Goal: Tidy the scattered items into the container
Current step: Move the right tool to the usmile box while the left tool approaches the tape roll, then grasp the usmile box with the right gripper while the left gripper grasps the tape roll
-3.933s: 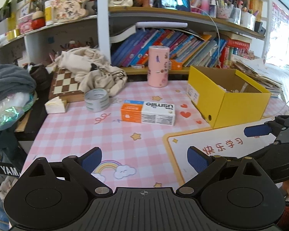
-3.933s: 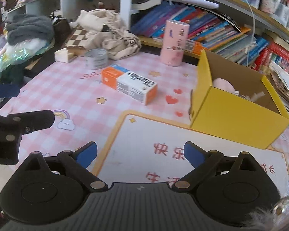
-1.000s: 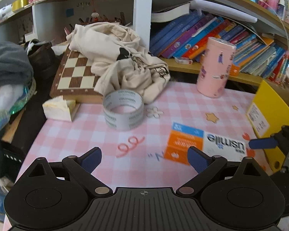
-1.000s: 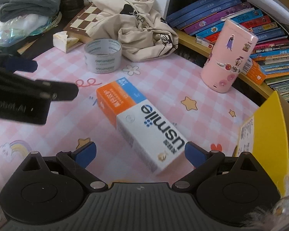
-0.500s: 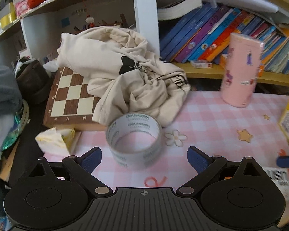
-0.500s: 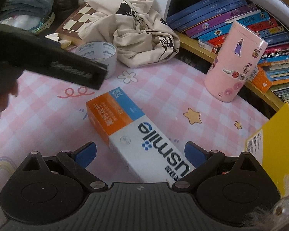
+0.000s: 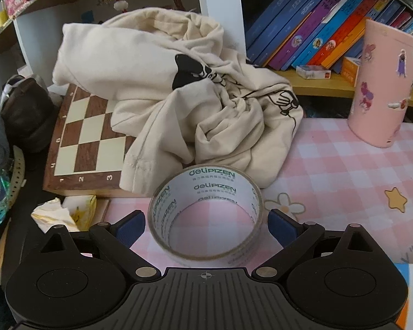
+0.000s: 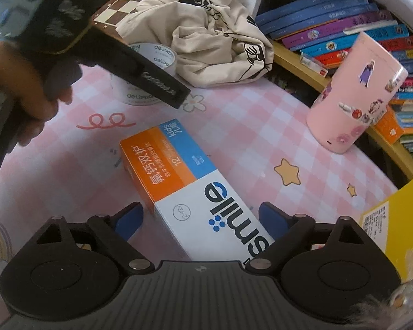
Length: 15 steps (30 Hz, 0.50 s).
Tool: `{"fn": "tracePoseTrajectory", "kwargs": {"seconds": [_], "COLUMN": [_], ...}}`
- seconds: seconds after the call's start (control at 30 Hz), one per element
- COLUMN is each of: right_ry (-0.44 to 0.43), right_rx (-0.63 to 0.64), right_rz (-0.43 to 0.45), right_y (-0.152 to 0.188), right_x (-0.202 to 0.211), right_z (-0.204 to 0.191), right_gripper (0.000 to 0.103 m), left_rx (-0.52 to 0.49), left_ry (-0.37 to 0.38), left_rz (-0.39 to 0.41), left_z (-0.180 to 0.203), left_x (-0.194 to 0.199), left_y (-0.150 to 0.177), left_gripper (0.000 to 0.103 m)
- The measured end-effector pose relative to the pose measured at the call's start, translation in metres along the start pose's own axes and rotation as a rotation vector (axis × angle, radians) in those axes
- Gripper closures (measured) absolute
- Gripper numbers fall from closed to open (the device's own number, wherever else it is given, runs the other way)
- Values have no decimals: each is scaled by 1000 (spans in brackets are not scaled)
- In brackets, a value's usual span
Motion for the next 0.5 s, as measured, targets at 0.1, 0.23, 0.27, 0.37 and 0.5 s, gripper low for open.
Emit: {"fn": "tracePoseTrajectory", "kwargs": {"seconds": [0.1,0.23,0.27,0.37,0.5], "right_ry": [2,-6,-10,-26,-59], "right_rx": [14,25,24,20,-8], "right_rz": [4,-2,-3,-8,-21], "right_y": [2,6,8,13,25], "right_x": [2,9,11,19,30], "right_z": [1,0,-1,-4,-7], "right_gripper": [20,30,31,39,46], "left_rx": [16,32,32,41,40], "left_ry": [-2,17,29,48,78], "left_rz": [-9,4,8,6,0], "left_z": [-3,-4,-3,0,4], "left_x": [-7,-8,-7,-2,18], "left_y": [3,4,4,9,26], "left_gripper": [6,7,14,18,18]}}
Point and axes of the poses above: each gripper's, at about its wrist camera, not at the fingertips, and x roughly against the way its jaws point, z to its right, y to its underside, the point moved 10 cm from there along -x, roughly the way its jaws point, and after that the axes turned 5 degrees about -z, right-handed, at the moved point
